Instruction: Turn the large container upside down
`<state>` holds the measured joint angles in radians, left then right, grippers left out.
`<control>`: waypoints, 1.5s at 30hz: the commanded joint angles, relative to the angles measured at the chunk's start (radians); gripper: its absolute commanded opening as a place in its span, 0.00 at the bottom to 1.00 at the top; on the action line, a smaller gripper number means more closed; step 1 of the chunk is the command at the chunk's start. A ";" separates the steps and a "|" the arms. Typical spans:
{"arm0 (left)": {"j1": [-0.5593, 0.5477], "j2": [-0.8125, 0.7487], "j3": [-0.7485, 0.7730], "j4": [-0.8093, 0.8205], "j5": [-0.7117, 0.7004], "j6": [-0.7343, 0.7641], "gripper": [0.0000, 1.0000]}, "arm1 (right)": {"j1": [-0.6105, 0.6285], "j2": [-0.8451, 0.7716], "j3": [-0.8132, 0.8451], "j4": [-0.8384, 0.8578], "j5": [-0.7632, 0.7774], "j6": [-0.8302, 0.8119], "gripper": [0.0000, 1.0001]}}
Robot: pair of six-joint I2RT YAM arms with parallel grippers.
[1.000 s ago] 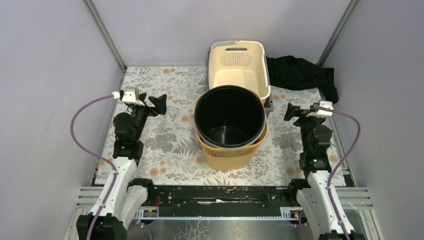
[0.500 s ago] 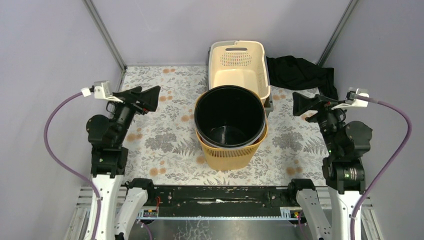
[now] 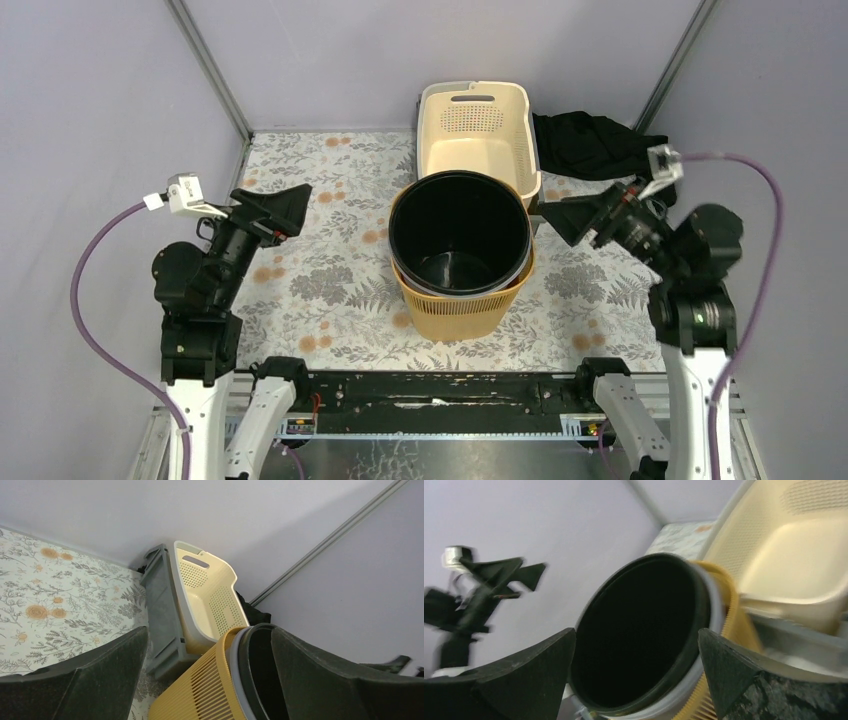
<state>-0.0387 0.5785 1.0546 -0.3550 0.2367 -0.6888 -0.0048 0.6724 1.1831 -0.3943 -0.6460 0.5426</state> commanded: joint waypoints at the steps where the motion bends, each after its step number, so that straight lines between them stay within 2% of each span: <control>1: -0.005 -0.006 0.022 -0.057 -0.023 -0.025 1.00 | 0.005 0.100 -0.078 0.346 -0.424 0.311 0.99; 2: -0.005 0.000 0.022 -0.057 -0.030 -0.033 1.00 | 0.005 0.115 -0.118 0.544 -0.470 0.410 0.99; 3: -0.005 0.004 0.019 -0.059 -0.045 -0.044 1.00 | 0.005 0.129 -0.157 0.680 -0.500 0.554 0.99; 5: -0.005 0.006 0.001 -0.036 -0.043 -0.038 1.00 | 0.005 0.165 -0.222 0.951 -0.529 0.741 0.99; 7: -0.004 0.013 -0.005 -0.018 -0.013 -0.015 1.00 | 0.005 0.207 -0.246 1.131 -0.541 0.861 0.99; 9: -0.005 0.038 0.005 -0.010 0.017 0.008 1.00 | 0.005 0.251 -0.251 1.246 -0.541 0.931 0.99; 12: -0.003 0.083 0.033 -0.004 0.059 0.026 1.00 | 0.005 0.294 -0.248 1.310 -0.523 0.985 0.99; 16: -0.004 0.188 0.109 -0.022 0.179 0.058 1.00 | 0.005 0.349 -0.283 1.481 -0.504 1.115 0.99; 22: -0.004 0.263 0.123 0.042 0.299 0.068 1.00 | 0.005 0.455 -0.295 1.718 -0.559 1.337 0.99; 24: -0.004 0.280 0.120 0.061 0.325 0.064 1.00 | 0.005 0.457 -0.274 1.621 -0.578 1.265 0.99; 26: -0.004 0.296 0.117 0.069 0.349 0.058 1.00 | 0.005 0.411 -0.237 1.334 -0.584 1.038 0.99; 28: -0.004 0.313 0.117 0.068 0.357 0.055 1.00 | 0.008 0.366 -0.122 0.762 -0.522 0.622 0.99; 30: -0.007 0.332 0.133 0.037 0.360 0.062 1.00 | 0.038 0.375 0.054 0.239 -0.343 0.222 0.99; 32: -0.022 0.350 0.150 -0.024 0.332 0.078 1.00 | 0.070 0.412 0.192 -0.110 -0.158 0.015 1.00; 33: -0.033 0.354 0.157 -0.046 0.311 0.087 1.00 | 0.078 0.424 0.237 -0.206 -0.061 -0.034 1.00; 36: -0.077 0.359 0.169 -0.104 0.243 0.106 1.00 | 0.080 0.412 0.254 -0.336 0.196 -0.113 0.99; 38: -0.106 0.360 0.177 -0.144 0.201 0.110 1.00 | 0.080 0.396 0.218 -0.375 0.309 -0.138 0.99; 41: -0.133 0.343 0.163 -0.176 0.178 0.101 1.00 | 0.080 0.361 0.131 -0.391 0.355 -0.147 0.99; 45: -0.139 0.298 0.128 -0.193 0.184 0.084 1.00 | 0.080 0.292 -0.008 -0.369 0.343 -0.100 1.00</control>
<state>-0.1699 0.9260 1.1942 -0.5076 0.4423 -0.6075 0.0719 1.0199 1.2625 -0.6762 -0.3916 0.4774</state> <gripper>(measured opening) 0.998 0.995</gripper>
